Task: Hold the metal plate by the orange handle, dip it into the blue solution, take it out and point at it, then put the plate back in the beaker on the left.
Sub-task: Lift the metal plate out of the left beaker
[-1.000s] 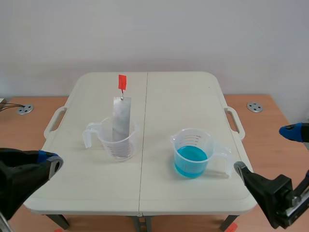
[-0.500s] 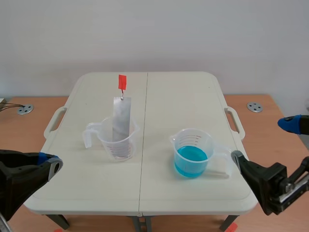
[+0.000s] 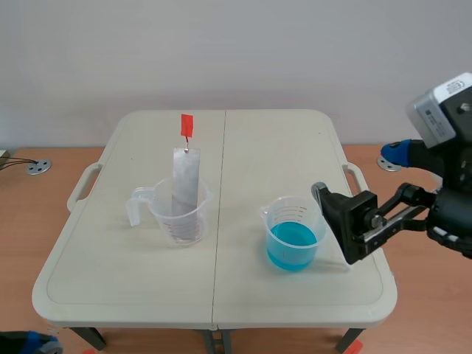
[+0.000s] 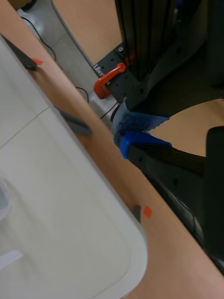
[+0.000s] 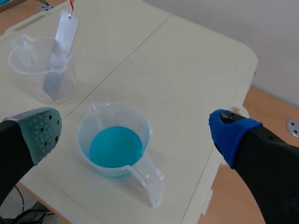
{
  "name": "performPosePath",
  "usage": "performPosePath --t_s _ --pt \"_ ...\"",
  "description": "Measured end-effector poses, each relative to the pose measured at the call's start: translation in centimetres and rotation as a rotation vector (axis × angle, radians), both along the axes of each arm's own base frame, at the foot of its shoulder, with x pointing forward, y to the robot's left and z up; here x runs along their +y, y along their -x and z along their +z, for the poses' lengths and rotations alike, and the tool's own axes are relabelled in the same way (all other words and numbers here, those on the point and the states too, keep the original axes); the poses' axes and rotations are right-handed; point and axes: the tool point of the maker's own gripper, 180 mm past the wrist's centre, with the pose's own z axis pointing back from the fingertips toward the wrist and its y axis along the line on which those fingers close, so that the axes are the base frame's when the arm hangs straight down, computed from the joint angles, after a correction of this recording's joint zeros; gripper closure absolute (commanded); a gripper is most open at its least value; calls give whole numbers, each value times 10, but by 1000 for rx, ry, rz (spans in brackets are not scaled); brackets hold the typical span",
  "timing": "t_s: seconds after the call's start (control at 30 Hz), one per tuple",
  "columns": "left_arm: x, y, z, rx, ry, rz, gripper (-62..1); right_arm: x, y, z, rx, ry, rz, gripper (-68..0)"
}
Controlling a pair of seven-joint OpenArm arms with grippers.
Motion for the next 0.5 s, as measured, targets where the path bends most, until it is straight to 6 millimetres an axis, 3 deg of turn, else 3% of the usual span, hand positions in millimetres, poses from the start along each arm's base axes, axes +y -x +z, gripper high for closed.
performPosePath --t_s 0.27,0.5 --pt "31 21 -6 60 -90 39 -26 20 -41 8 -29 -46 35 -663" --pt "32 30 -9 86 -94 39 -26 40 -74 -2 4 -131 61 -663"
